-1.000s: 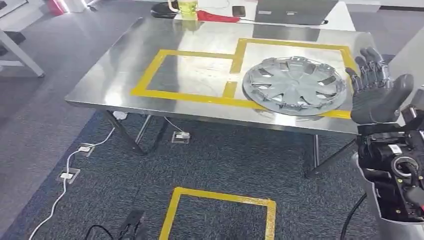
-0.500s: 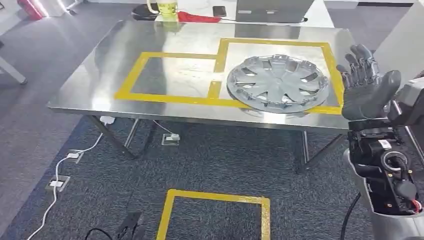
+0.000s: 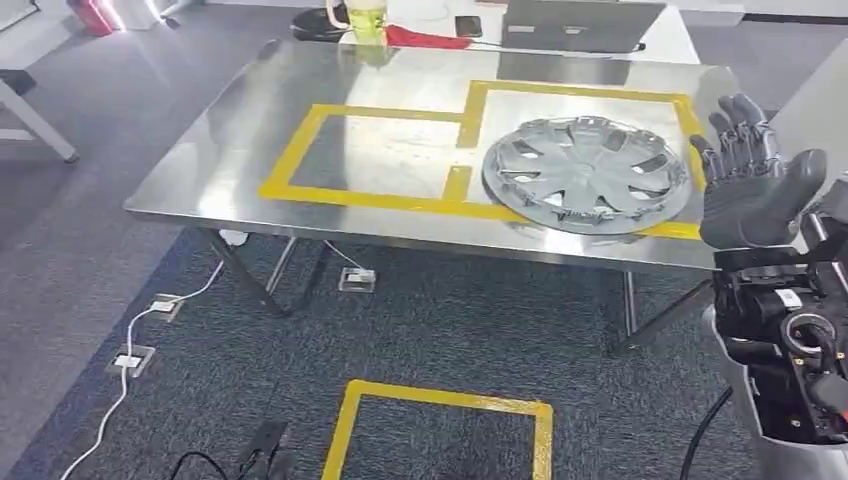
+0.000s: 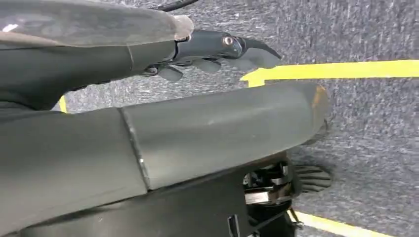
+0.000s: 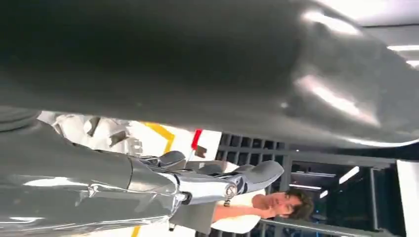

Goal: Take the parts from the cabinet and place them on the table.

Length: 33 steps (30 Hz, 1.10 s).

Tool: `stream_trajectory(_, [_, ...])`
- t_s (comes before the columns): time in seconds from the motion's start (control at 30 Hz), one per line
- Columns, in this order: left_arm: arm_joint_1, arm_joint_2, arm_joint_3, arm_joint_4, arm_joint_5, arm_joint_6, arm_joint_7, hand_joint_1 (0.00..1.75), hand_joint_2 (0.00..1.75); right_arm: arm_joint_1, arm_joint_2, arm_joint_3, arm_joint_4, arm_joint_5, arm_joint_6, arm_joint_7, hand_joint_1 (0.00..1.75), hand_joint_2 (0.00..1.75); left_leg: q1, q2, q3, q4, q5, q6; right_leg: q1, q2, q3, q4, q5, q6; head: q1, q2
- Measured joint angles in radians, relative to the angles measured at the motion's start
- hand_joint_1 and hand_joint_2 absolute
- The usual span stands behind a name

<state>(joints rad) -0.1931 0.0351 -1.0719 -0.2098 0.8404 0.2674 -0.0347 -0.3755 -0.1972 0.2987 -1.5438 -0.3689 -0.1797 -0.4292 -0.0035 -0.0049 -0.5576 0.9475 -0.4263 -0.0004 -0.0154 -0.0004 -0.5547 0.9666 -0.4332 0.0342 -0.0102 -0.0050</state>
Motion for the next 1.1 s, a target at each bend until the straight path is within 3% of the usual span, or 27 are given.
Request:
stream_trajectory(0.07, [0.001, 0.0, 0.0, 0.0, 0.0, 0.0, 0.0, 0.0, 0.0, 0.002, 0.0, -0.001, 0.0, 0.0, -0.002, 0.0, 0.0, 0.0, 0.001, 0.003, 0.003, -0.007, 0.003, -0.009, 0.004, 0.006, -0.003, -0.001, 0.001, -0.008, -0.001, 0.0])
stream_trajectory(0.1, [0.0, 0.001, 0.0, 0.0, -0.001, 0.0, 0.0, 0.0, 0.0, 0.001, 0.0, -0.001, 0.0, 0.0, -0.002, -0.001, 0.0, 0.0, -0.002, 0.004, 0.002, -0.003, 0.0, -0.015, -0.007, 0.007, 0.0, -0.01, 0.006, -0.016, 0.0, 0.0])
stream_trajectory(0.13, [-0.001, 0.001, 0.0, 0.0, -0.002, 0.0, 0.0, 0.0, 0.0, 0.001, 0.0, -0.001, 0.0, 0.0, -0.002, -0.001, 0.0, 0.0, 0.003, 0.003, -0.003, 0.014, -0.014, -0.021, -0.008, 0.008, 0.003, -0.013, 0.009, -0.02, 0.0, 0.0])
stream_trajectory(0.17, [-0.002, 0.001, 0.0, 0.0, -0.003, -0.001, 0.0, 0.0, 0.0, 0.001, 0.0, -0.001, 0.0, -0.001, -0.002, -0.002, 0.0, 0.0, 0.004, 0.003, -0.026, 0.063, -0.046, -0.028, -0.009, 0.008, 0.003, -0.014, 0.011, -0.025, -0.007, 0.0])
stream_trajectory(0.23, [0.0, 0.001, 0.0, 0.0, -0.008, -0.003, 0.0, 0.0, 0.0, 0.003, 0.0, -0.001, 0.0, -0.001, -0.003, -0.002, 0.0, 0.0, 0.008, 0.003, -0.112, 0.245, -0.132, -0.037, -0.009, 0.009, 0.002, -0.014, 0.01, -0.027, -0.016, 0.0])
stream_trajectory(0.27, [0.001, 0.001, 0.0, 0.0, -0.012, -0.003, 0.0, 0.0, 0.0, 0.005, 0.0, 0.0, 0.0, -0.001, -0.003, -0.002, 0.0, 0.0, 0.01, 0.003, -0.149, 0.321, -0.155, -0.041, -0.009, 0.011, 0.001, -0.014, 0.01, -0.027, -0.018, 0.0])
stream_trajectory(0.3, [0.002, 0.001, 0.0, 0.0, -0.016, -0.003, 0.001, 0.0, 0.0, 0.007, 0.0, 0.0, 0.0, -0.001, -0.005, -0.002, 0.0, 0.0, 0.012, 0.003, -0.166, 0.347, -0.152, -0.042, -0.01, 0.014, 0.002, -0.014, 0.01, -0.027, -0.02, 0.0])
stream_trajectory(0.33, [0.001, 0.001, 0.0, 0.0, -0.027, -0.002, 0.003, 0.0, 0.0, 0.007, 0.0, 0.0, 0.0, -0.001, -0.006, -0.002, 0.0, 0.0, 0.013, 0.003, -0.156, 0.319, -0.127, -0.042, -0.01, 0.018, 0.002, -0.013, 0.01, -0.027, -0.021, 0.0])
stream_trajectory(0.37, [0.0, 0.001, -0.001, 0.0, -0.038, -0.001, 0.004, 0.0, 0.0, 0.007, 0.0, 0.0, 0.0, -0.001, -0.007, -0.002, 0.0, 0.0, 0.015, 0.003, -0.123, 0.25, -0.086, -0.042, -0.011, 0.023, 0.003, -0.013, 0.009, -0.026, -0.022, 0.0])
stream_trajectory(0.4, [-0.001, 0.002, -0.001, 0.0, -0.046, -0.001, 0.006, 0.0, 0.0, 0.007, 0.0, 0.0, 0.0, -0.001, -0.008, -0.002, 0.0, 0.0, 0.018, 0.002, -0.068, 0.135, -0.031, -0.04, -0.012, 0.03, 0.004, -0.012, 0.009, -0.025, -0.024, 0.0])
stream_trajectory(0.43, [-0.002, 0.003, -0.001, 0.0, -0.047, -0.003, 0.008, 0.0, 0.0, 0.007, 0.0, 0.0, 0.0, -0.001, -0.008, -0.002, 0.0, 0.0, 0.02, -0.008, -0.024, 0.047, 0.005, -0.038, -0.013, 0.033, 0.005, -0.012, 0.007, -0.021, -0.026, 0.0])
stream_trajectory(0.47, [-0.003, 0.003, -0.001, 0.0, -0.048, -0.005, 0.008, 0.0, 0.0, 0.007, 0.0, -0.001, 0.0, -0.001, -0.008, -0.003, 0.0, 0.0, 0.019, -0.027, -0.002, -0.003, 0.002, -0.035, -0.007, 0.037, 0.001, -0.009, 0.006, -0.014, -0.031, 0.0])
stream_trajectory(0.53, [-0.003, 0.002, -0.001, 0.0, -0.048, -0.006, 0.009, 0.0, 0.0, 0.007, 0.0, -0.001, 0.0, -0.001, -0.009, -0.002, 0.0, 0.0, 0.016, -0.015, -0.005, -0.002, 0.003, -0.027, -0.005, 0.046, -0.001, -0.012, 0.008, -0.004, -0.023, 0.0])
stream_trajectory(0.6, [-0.005, 0.002, -0.001, 0.0, -0.047, -0.006, 0.009, 0.0, 0.0, 0.008, 0.0, -0.002, 0.0, -0.001, -0.009, -0.003, 0.0, 0.0, 0.014, -0.009, -0.004, -0.005, 0.006, -0.011, -0.01, 0.052, 0.002, -0.019, 0.01, 0.012, -0.021, 0.0])
stream_trajectory(0.63, [-0.006, 0.002, -0.001, 0.0, -0.047, -0.006, 0.009, 0.0, 0.0, 0.011, 0.0, -0.004, 0.0, -0.001, -0.009, -0.003, 0.0, 0.0, 0.019, -0.002, 0.001, -0.014, 0.011, -0.002, -0.013, 0.032, -0.01, 0.017, -0.008, 0.017, -0.021, 0.0])
stream_trajectory(0.67, [-0.007, 0.002, -0.001, 0.0, -0.048, -0.006, 0.009, 0.0, 0.0, 0.009, -0.001, -0.005, -0.001, -0.001, -0.009, -0.002, 0.0, 0.0, 0.018, 0.001, 0.003, -0.015, 0.01, 0.005, -0.006, 0.016, -0.025, 0.068, -0.038, 0.017, -0.013, 0.0])
stream_trajectory(0.77, [-0.006, 0.001, -0.001, 0.0, -0.048, -0.006, 0.009, 0.0, 0.0, 0.012, -0.001, -0.006, 0.0, -0.001, -0.009, -0.003, 0.0, 0.0, 0.013, 0.012, 0.003, -0.014, 0.007, 0.011, -0.004, 0.011, -0.124, 0.299, -0.16, 0.018, -0.001, 0.0])
stream_trajectory(0.8, [-0.005, 0.001, -0.001, 0.0, -0.048, -0.006, 0.009, 0.0, 0.0, 0.014, -0.001, -0.007, 0.0, -0.001, -0.009, -0.003, 0.0, 0.0, 0.012, 0.016, 0.003, -0.014, 0.007, 0.011, -0.004, 0.011, -0.142, 0.337, -0.168, 0.018, 0.0, 0.0])
stream_trajectory(0.83, [-0.004, 0.0, -0.001, 0.0, -0.047, -0.006, 0.009, 0.0, 0.0, 0.015, -0.001, -0.007, 0.0, -0.001, -0.009, -0.003, 0.0, 0.0, 0.011, 0.019, 0.005, -0.014, 0.006, 0.012, -0.004, 0.01, -0.135, 0.319, -0.149, 0.017, 0.0, 0.0])
stream_trajectory(0.87, [-0.005, 0.0, -0.001, 0.0, -0.048, -0.006, 0.009, 0.0, 0.0, 0.015, -0.001, -0.007, 0.0, -0.001, -0.009, -0.003, 0.0, 0.0, 0.011, 0.022, 0.007, -0.013, 0.005, 0.011, -0.004, 0.008, -0.108, 0.259, -0.109, 0.015, 0.0, 0.0])
stream_trajectory(0.93, [-0.006, -0.001, -0.001, 0.0, -0.048, -0.006, 0.009, 0.0, 0.0, 0.014, -0.001, -0.008, 0.0, -0.001, -0.009, -0.003, 0.0, 0.0, 0.011, 0.029, 0.015, -0.011, 0.0, 0.007, -0.004, -0.011, -0.011, 0.062, -0.011, 0.01, 0.003, 0.0])
stream_trajectory(0.97, [-0.006, -0.001, -0.001, 0.0, -0.048, -0.006, 0.009, 0.0, 0.0, 0.014, -0.001, -0.008, 0.0, -0.001, -0.009, -0.003, 0.0, 0.0, 0.006, 0.03, 0.014, -0.008, -0.003, 0.002, 0.002, -0.041, 0.015, 0.001, -0.008, 0.007, 0.004, 0.0])
stream_trajectory(1.0, [-0.006, 0.0, -0.001, 0.0, -0.048, -0.006, 0.009, 0.0, 0.0, 0.014, -0.001, -0.007, -0.001, -0.001, -0.009, -0.003, 0.0, 0.0, 0.001, 0.031, 0.009, -0.003, -0.003, -0.002, 0.006, -0.033, 0.013, -0.008, -0.005, -0.002, 0.004, 0.0])
stream_trajectory(1.1, [-0.005, 0.0, -0.001, 0.0, -0.047, -0.006, 0.009, 0.0, 0.0, 0.014, -0.001, -0.008, -0.001, -0.001, -0.01, -0.003, 0.0, 0.0, 0.001, 0.049, 0.011, -0.01, 0.001, -0.014, 0.007, -0.015, 0.006, -0.007, -0.002, -0.014, 0.001, 0.0])
